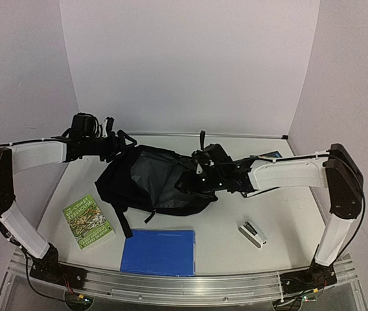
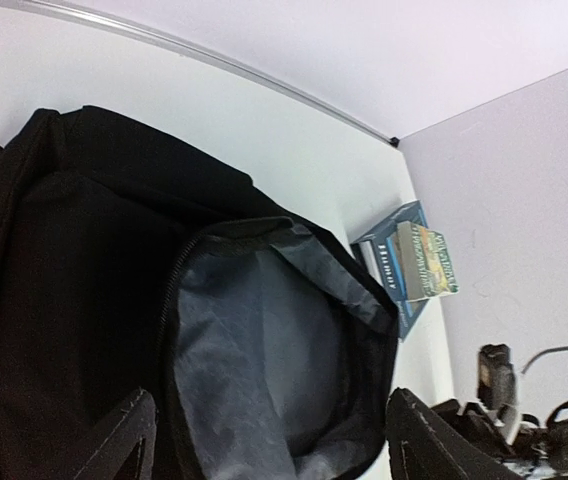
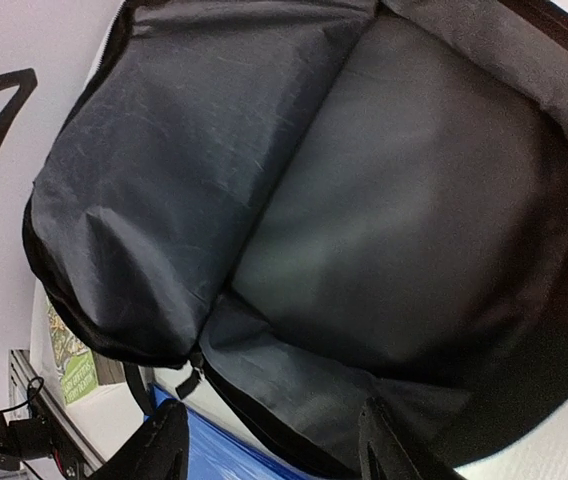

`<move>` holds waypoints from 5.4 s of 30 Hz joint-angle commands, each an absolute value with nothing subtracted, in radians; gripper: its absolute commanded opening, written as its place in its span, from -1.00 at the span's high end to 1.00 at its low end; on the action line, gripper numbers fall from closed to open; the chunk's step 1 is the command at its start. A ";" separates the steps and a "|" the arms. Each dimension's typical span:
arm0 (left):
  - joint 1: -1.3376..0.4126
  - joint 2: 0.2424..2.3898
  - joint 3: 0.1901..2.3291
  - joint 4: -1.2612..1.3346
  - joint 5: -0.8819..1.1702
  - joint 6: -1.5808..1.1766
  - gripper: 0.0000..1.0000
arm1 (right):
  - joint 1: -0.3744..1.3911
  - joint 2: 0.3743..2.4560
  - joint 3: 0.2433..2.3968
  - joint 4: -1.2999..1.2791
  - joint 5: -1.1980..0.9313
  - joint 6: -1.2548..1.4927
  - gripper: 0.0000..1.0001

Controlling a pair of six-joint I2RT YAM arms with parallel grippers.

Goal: Pack the student bag
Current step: Adjust the student bag at the center of the board, then pick up the book from the center of the board.

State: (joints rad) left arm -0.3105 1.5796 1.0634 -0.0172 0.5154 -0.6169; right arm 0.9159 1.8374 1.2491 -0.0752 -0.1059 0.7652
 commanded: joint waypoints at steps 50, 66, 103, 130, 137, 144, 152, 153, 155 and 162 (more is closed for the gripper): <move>-0.342 1.515 0.955 -0.053 0.484 -0.640 0.99 | 0.866 1.800 1.046 -0.011 0.060 0.867 0.98; -0.227 1.674 1.047 -0.086 0.622 -0.581 1.00 | 0.686 1.716 0.958 -0.020 0.073 0.769 1.00; -0.227 1.079 0.735 -0.229 0.226 -0.619 -0.97 | -0.223 1.426 0.681 0.121 -0.309 0.658 -0.97; -0.226 1.061 0.766 -0.267 0.232 -0.623 -0.97 | -0.245 1.773 0.675 0.597 -0.459 0.839 -0.19; -0.227 1.060 0.777 -0.278 0.228 -0.627 -0.97 | -0.244 1.747 0.664 0.630 -0.489 0.863 0.45; -0.227 1.074 0.805 -0.267 0.298 -0.602 -0.91 | -0.245 1.578 0.622 0.630 -0.515 0.905 0.89; -0.282 1.089 0.826 -0.193 0.375 -0.641 -0.85 | -0.244 1.328 0.641 0.525 -0.577 0.918 1.00; -0.305 1.092 0.834 -0.186 0.372 -0.642 -0.85 | -0.243 1.298 0.653 0.500 -0.593 0.911 1.00; -0.347 1.106 0.858 -0.171 0.362 -0.643 -0.85 | -0.233 1.238 0.686 0.447 -0.609 0.886 1.00; -0.499 1.201 0.945 -0.022 0.451 -0.675 -0.76 | -0.150 1.077 0.775 0.338 -0.642 0.893 1.00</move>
State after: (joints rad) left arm -0.4384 1.1585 0.8676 -0.1809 0.3730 -0.6442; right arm -0.2061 1.1716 0.6749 0.3226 -0.5749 0.8761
